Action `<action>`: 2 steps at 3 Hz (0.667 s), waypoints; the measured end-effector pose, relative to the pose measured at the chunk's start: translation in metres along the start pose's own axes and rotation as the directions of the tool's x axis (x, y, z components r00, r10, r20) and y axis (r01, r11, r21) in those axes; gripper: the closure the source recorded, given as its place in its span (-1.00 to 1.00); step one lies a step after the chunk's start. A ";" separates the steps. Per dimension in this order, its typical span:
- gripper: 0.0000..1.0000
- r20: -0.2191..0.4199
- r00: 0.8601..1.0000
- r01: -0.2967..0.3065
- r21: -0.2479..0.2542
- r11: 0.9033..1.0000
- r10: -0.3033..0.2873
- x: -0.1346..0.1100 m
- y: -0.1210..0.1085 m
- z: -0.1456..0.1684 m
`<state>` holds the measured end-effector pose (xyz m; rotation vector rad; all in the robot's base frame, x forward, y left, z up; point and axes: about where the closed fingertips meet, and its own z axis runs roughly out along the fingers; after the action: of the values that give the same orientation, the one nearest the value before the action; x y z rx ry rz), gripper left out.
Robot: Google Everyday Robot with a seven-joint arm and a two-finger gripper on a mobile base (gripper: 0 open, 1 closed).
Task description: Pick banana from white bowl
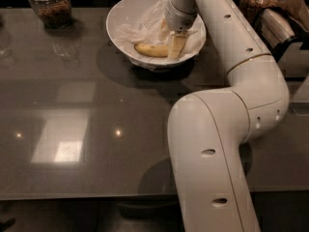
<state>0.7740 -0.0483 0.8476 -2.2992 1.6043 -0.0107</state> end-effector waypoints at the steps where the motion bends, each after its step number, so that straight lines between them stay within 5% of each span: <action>1: -0.22 -0.015 1.000 -0.005 -0.009 1.000 0.005 0.005 0.000 0.005; 2: 0.16 -0.028 1.000 -0.002 -0.011 1.000 0.001 0.007 -0.001 0.005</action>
Offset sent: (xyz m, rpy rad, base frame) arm -0.0075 -0.0245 0.0070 -0.0934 0.1067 0.0100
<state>0.7785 -0.0525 0.8417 -2.3159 1.6236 -0.0344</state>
